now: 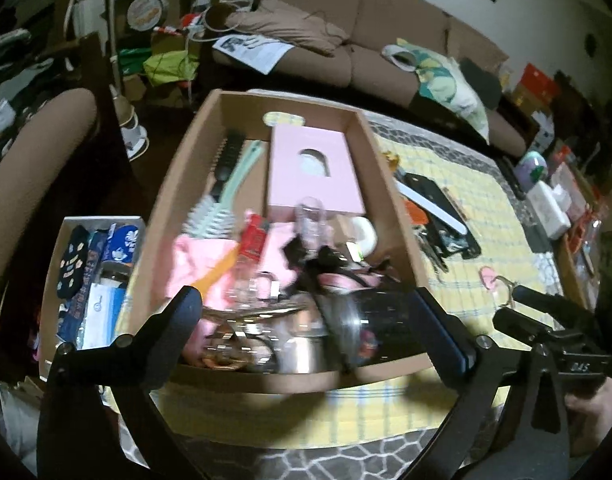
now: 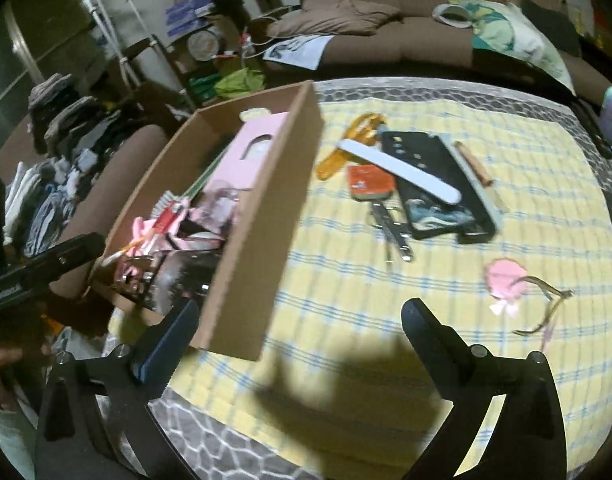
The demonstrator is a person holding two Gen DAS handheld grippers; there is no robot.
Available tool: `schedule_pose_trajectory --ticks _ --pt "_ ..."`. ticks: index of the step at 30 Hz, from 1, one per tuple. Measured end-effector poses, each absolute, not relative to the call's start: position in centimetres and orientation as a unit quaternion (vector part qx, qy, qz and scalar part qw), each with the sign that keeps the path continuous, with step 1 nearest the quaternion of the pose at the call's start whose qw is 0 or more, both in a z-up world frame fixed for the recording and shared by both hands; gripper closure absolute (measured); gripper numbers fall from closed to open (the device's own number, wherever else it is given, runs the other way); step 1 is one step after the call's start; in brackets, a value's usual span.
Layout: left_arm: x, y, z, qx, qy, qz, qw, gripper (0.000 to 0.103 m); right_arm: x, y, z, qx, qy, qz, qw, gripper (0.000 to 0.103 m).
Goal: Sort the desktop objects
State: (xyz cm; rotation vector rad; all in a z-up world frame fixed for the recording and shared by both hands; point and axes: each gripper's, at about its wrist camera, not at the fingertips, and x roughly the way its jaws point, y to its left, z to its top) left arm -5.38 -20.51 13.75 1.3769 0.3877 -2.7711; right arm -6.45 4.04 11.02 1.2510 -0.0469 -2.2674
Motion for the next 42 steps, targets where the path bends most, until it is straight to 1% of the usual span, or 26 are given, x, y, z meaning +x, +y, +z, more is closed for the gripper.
schedule_pose_trajectory --ticks 10,20,27,32,42 --pt "-7.1 -13.8 13.8 0.45 0.094 -0.888 -0.026 0.0 -7.5 9.3 10.2 0.466 -0.034 -0.852 0.237 0.0" --pt "-9.0 -5.6 12.6 0.458 0.056 -0.883 -0.086 0.0 -10.2 15.0 9.7 0.454 -0.05 -0.866 0.204 0.0" --pt "-9.0 -0.1 10.0 0.46 0.025 -0.884 -0.085 0.0 -10.9 18.8 7.5 0.459 -0.015 -0.876 0.146 0.0" --pt "-8.3 3.0 7.8 0.453 0.01 -0.888 -0.078 0.0 -10.5 21.7 5.3 0.46 -0.021 -0.881 0.105 0.0" --pt "-8.9 4.7 0.3 0.478 -0.016 -0.878 -0.029 0.0 -8.8 21.7 0.3 0.475 0.024 -0.877 0.07 0.0"
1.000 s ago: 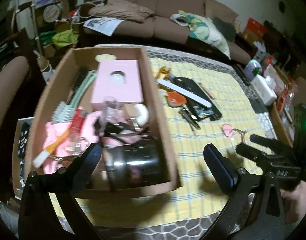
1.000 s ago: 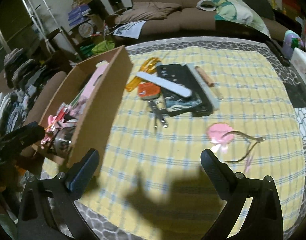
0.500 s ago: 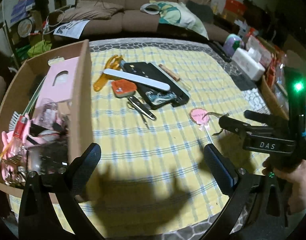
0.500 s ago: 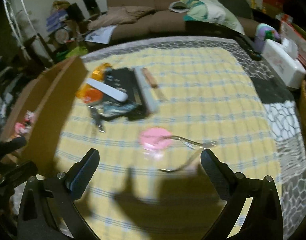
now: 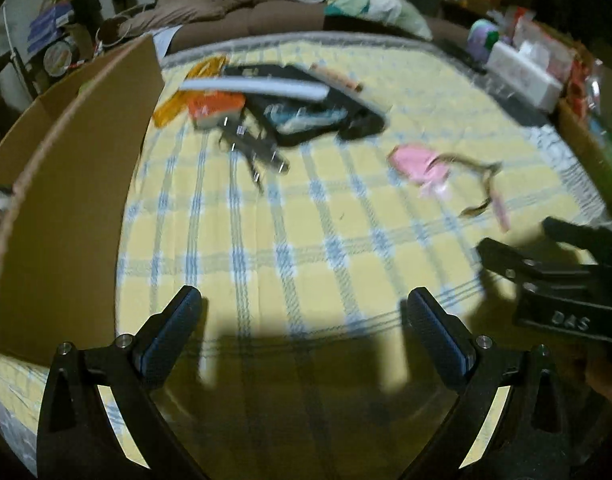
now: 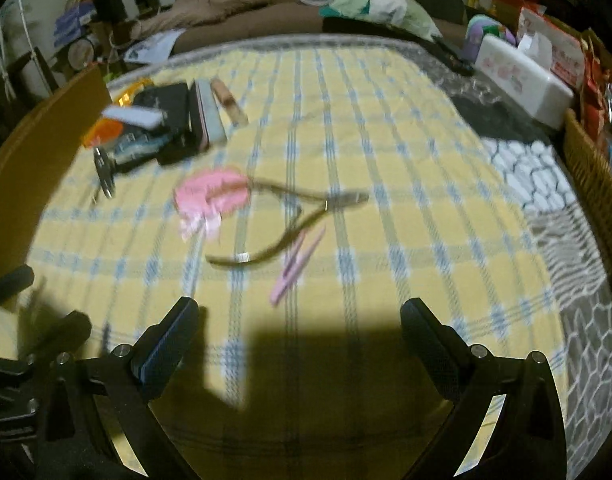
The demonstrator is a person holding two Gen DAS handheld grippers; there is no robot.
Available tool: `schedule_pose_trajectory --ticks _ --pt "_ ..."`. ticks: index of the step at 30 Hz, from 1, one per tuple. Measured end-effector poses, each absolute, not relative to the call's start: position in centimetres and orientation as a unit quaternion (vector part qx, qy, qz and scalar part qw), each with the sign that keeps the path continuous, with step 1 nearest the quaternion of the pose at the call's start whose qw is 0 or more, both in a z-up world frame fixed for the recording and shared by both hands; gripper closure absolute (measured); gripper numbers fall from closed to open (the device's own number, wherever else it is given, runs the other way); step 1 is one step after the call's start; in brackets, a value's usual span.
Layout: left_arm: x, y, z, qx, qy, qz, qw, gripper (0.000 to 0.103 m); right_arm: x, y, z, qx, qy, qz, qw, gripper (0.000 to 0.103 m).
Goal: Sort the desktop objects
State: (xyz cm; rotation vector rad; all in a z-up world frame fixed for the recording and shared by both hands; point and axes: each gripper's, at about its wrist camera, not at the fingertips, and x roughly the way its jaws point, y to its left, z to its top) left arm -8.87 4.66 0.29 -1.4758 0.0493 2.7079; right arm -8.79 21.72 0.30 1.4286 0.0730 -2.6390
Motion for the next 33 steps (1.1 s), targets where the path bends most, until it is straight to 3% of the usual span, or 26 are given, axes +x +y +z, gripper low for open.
schedule_pose_trajectory --ticks 33 --pt "-8.35 4.41 -0.59 -0.464 0.002 0.886 0.014 0.0 -8.1 21.36 -0.11 0.447 0.039 -0.892 0.064 0.0"
